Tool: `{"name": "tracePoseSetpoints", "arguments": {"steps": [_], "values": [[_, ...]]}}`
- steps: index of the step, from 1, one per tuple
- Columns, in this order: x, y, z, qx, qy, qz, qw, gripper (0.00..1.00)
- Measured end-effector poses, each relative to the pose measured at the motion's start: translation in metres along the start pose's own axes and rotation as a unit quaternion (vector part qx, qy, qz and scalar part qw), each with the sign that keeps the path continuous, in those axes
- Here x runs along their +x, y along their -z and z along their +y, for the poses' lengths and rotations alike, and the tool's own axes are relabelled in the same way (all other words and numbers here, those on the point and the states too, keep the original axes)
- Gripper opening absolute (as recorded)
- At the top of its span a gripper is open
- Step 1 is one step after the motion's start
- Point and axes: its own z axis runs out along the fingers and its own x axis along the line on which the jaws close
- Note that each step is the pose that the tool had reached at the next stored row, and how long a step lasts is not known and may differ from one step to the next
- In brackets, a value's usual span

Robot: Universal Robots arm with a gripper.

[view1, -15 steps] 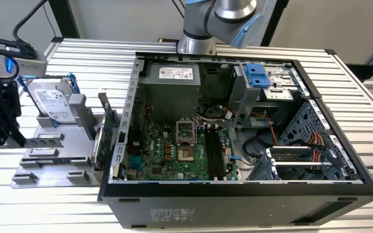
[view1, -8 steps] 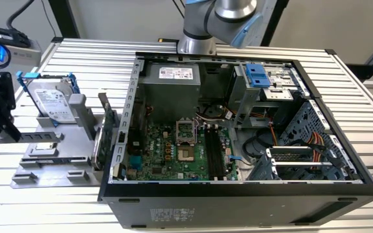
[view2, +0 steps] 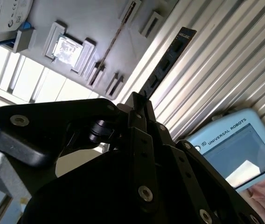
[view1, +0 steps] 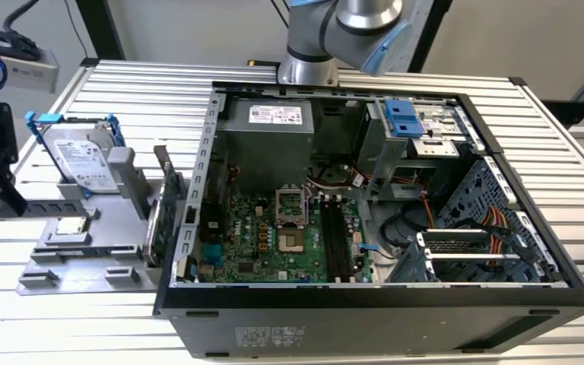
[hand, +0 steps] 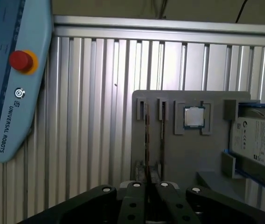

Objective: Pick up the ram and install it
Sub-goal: 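Pick up the ram and move it above insertion slot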

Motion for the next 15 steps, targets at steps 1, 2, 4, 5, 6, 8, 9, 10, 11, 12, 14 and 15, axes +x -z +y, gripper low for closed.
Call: {"name": "tracePoseSetpoints", "arguments": {"steps": [1,2,4,5,6,8,9,10,11,12,14,15], "values": [[0.0000,0.0010,0.0000,0.0000,0.000,0.0000,1.0000,0.00],[0.0000,0.0022,0.0000,0.0000,0.000,0.0000,1.0000,0.00],[0.0001,0.0050,0.0000,0.0000,0.000,0.0000,1.0000,0.00],[0.0001,0.0064,0.0000,-0.0001,0.000,0.0000,1.0000,0.00],[0.0001,0.0079,0.0000,-0.0001,0.000,0.0001,1.0000,0.00],[0.0002,0.0100,-0.0001,0.0000,0.000,0.0000,1.0000,0.00],[0.0001,0.0109,-0.0001,0.0000,0.000,0.0000,1.0000,0.00],[0.0002,0.0121,-0.0001,0.0000,0.000,0.0000,1.0000,0.00],[0.0002,0.0133,-0.0001,0.0000,0.000,0.0000,1.0000,0.00],[0.0002,0.0147,-0.0001,0.0000,0.000,0.0000,1.0000,0.00],[0.0002,0.0173,-0.0001,0.0000,0.000,0.0000,1.0000,0.00],[0.0002,0.0181,-0.0001,0.0000,0.000,0.0000,1.0000,0.00]]}}
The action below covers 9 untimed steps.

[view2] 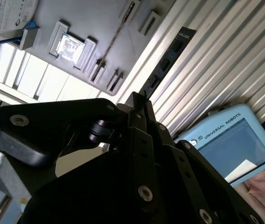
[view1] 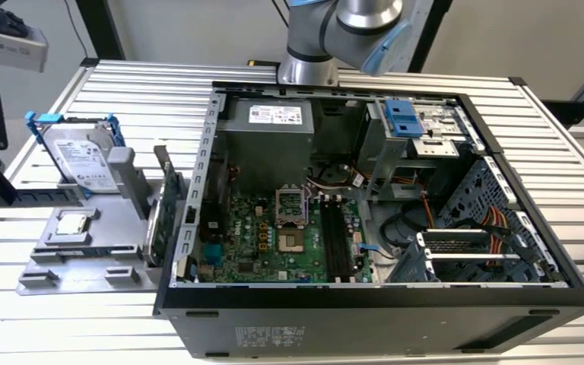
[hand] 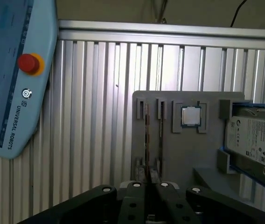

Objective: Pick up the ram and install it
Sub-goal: 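Pick up the ram and move it above insertion slot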

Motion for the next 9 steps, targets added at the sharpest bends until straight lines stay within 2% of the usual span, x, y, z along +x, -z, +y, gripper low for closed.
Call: {"name": "tracePoseSetpoints", "arguments": {"steps": [4,9], "values": [[0.0000,0.0014,0.0000,0.0000,0.000,0.0000,1.0000,0.00],[0.0001,0.0064,-0.0001,-0.0001,0.000,0.0001,1.0000,0.00]]}}
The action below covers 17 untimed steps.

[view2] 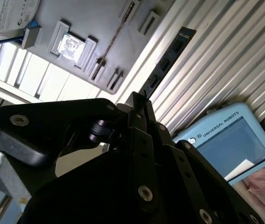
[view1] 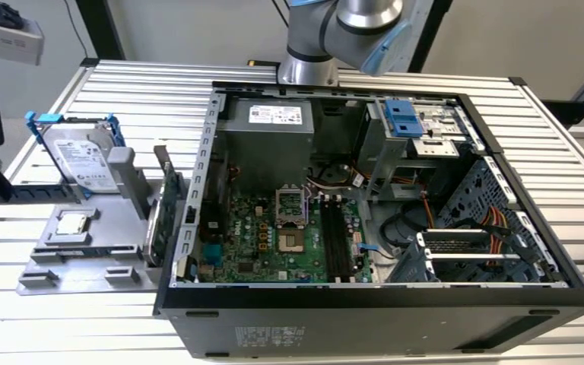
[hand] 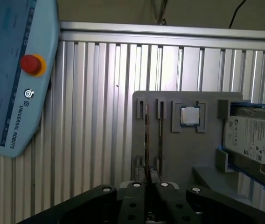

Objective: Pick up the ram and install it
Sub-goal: 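Pick up the ram and move it above insertion slot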

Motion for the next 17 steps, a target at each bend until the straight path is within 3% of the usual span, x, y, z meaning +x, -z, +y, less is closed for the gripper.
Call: {"name": "tracePoseSetpoints", "arguments": {"steps": [5,12,17], "values": [[0.0001,0.0040,0.0000,0.0001,0.000,-0.0001,1.0000,0.00],[0.0001,0.0044,-0.0007,-0.0001,0.000,0.0001,1.0000,0.00],[0.0005,0.0042,-0.0116,-0.0008,0.000,0.0000,1.0000,0.00]]}}
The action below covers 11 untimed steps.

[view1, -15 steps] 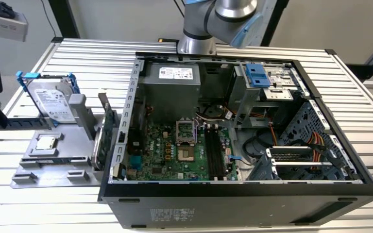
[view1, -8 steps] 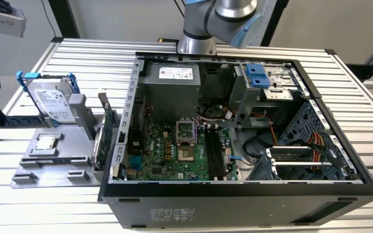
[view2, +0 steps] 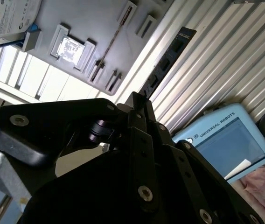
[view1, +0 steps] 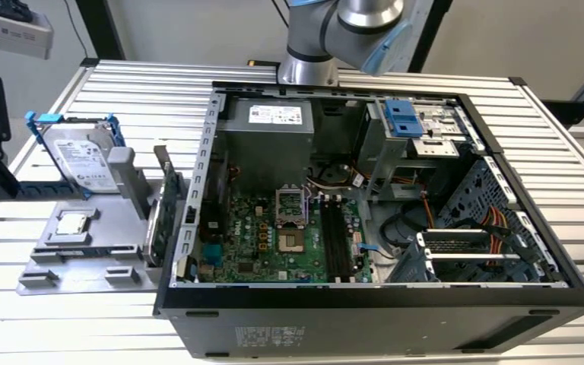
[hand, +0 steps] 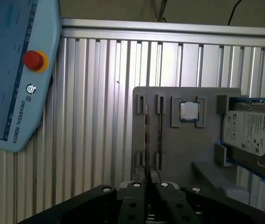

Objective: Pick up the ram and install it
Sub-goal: 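Pick up the ram and move it above insertion slot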

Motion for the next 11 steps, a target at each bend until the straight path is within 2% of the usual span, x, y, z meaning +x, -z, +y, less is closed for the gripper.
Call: {"name": "tracePoseSetpoints", "arguments": {"steps": [11], "values": [[0.0010,-0.0002,-0.0276,-0.0032,0.000,-0.0002,1.0000,0.00]]}}
